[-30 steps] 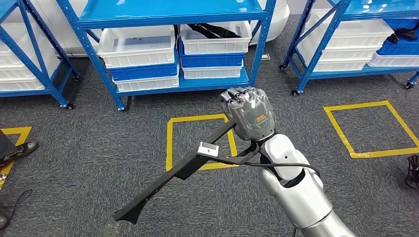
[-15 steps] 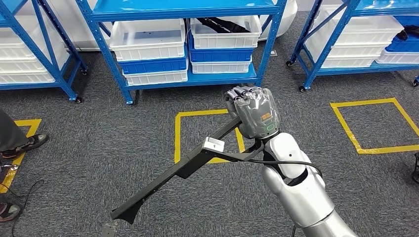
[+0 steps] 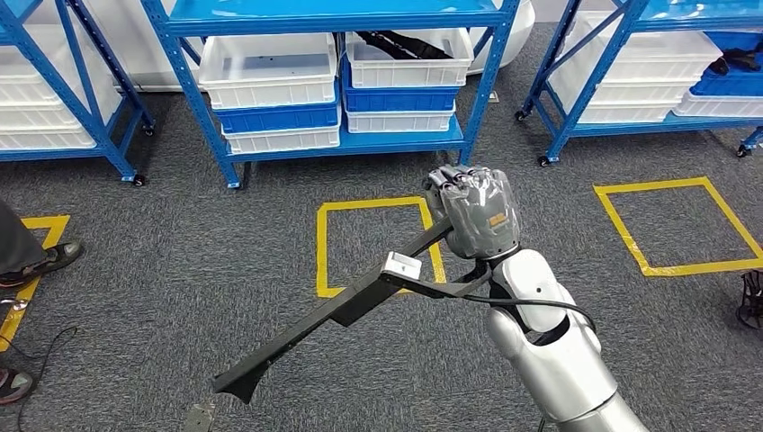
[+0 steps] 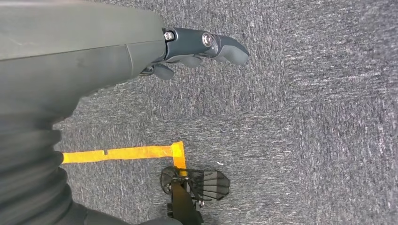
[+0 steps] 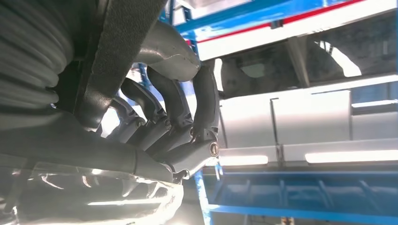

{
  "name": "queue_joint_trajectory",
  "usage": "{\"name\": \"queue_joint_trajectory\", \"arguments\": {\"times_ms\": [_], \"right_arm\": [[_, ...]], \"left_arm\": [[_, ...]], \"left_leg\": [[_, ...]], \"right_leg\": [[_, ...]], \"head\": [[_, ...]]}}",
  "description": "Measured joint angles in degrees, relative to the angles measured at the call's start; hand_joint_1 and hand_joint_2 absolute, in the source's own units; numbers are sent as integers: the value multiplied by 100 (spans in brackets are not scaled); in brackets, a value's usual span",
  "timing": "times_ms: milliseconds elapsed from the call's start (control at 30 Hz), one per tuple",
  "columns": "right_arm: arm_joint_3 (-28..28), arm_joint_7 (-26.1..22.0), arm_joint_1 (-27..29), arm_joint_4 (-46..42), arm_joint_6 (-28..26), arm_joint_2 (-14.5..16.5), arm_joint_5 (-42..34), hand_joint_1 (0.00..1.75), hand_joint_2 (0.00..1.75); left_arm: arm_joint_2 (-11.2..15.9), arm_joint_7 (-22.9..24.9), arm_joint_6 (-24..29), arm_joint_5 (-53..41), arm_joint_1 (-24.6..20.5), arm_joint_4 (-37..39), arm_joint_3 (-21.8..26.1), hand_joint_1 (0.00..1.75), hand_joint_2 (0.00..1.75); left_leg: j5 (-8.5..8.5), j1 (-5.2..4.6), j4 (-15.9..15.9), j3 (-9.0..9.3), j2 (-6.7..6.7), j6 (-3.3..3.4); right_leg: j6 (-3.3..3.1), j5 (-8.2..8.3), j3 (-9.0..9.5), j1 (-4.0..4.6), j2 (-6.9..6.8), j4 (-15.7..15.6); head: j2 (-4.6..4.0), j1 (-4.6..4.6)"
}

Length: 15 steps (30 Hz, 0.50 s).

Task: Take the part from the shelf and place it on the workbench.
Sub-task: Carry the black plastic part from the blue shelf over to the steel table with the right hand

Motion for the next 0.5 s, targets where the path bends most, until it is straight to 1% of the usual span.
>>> {"name": "queue_joint_trajectory", "arguments": {"times_ms": [33,67,100,133,167,200,233,267,300,333,367,400,433,467,500], "right_arm": [[-10,1,21,0,0,-8,3,175,175],[-20,1,32,0,0,-14,5,175,175],[-29,1,34,-1,0,-17,7,175,175],[-37,1,33,-2,0,-17,8,175,175],[-43,1,32,-3,-2,-17,8,175,175],[-47,1,33,-4,-3,-18,9,175,175],[-49,2,38,-5,-5,-20,10,175,175],[-50,2,43,-5,-7,-22,10,175,175],[-54,3,45,-6,-7,-24,11,175,175],[-57,3,44,-7,-7,-24,12,175,175],[-58,2,42,-7,-7,-21,12,175,175],[-59,2,41,-7,-7,-19,13,175,175],[-57,2,45,-6,-7,-16,13,175,175],[-57,2,52,-5,-7,-16,14,175,175],[-57,2,60,-4,-7,-19,14,175,175]], "left_arm": [[-1,4,0,-2,0,0,0,0,175],[-2,7,0,-4,-1,0,0,0,175],[-3,10,0,-4,-1,0,0,0,175],[-4,10,1,-4,-1,0,0,0,175],[-4,13,2,-4,0,0,0,0,175],[-3,17,3,-4,1,0,0,0,175],[-2,20,5,-3,1,0,0,0,175],[-1,24,7,-3,0,0,0,0,175],[1,24,8,-2,-1,0,0,0,175],[2,24,9,-2,-2,0,1,0,175],[3,23,10,-2,2,1,2,0,175],[3,22,10,-2,10,1,3,0,175],[1,22,12,-2,20,2,4,0,175],[0,22,13,-2,29,2,5,0,175],[0,22,15,-2,36,2,5,0,175]], "left_leg": [[5,-2,1,-4,39,-8],[8,-3,2,-3,81,-21],[8,-11,4,1,123,-44],[5,-23,7,5,167,-76],[0,-36,9,10,209,-116],[-4,-44,9,16,259,-154],[-4,-40,6,23,315,-192],[-11,-22,10,23,357,-230],[-52,4,52,15,322,-267],[-161,29,188,-32,216,-303],[-331,50,434,-128,71,-331],[-544,62,785,-268,-81,-352],[-749,66,1190,-443,-170,-362],[-871,65,1509,-586,-206,-365],[-888,65,1662,-655,-222,-356]], "right_leg": [[26,64,134,12,-5,-182],[49,187,379,18,-57,-579],[43,294,638,31,-173,-1038],[13,385,854,64,-272,-1417],[-46,435,981,91,-338,-1651],[-117,448,1015,122,-345,-1731],[-177,472,1014,143,-272,-1734],[-238,495,1009,121,-195,-1742],[-282,519,1006,107,-125,-1751],[-334,542,1008,87,-59,-1760],[-379,562,1010,71,4,-1767],[-408,573,1003,80,68,-1765],[-435,582,996,95,138,-1764],[-449,592,989,115,216,-1763],[-459,599,984,136,300,-1761]], "head": [[0,1],[0,1],[0,1],[0,-2],[0,-4],[0,-9],[0,-11],[0,-13],[0,-17],[0,-21],[0,-31],[0,-40],[0,-46],[0,-50],[0,-51]]}}
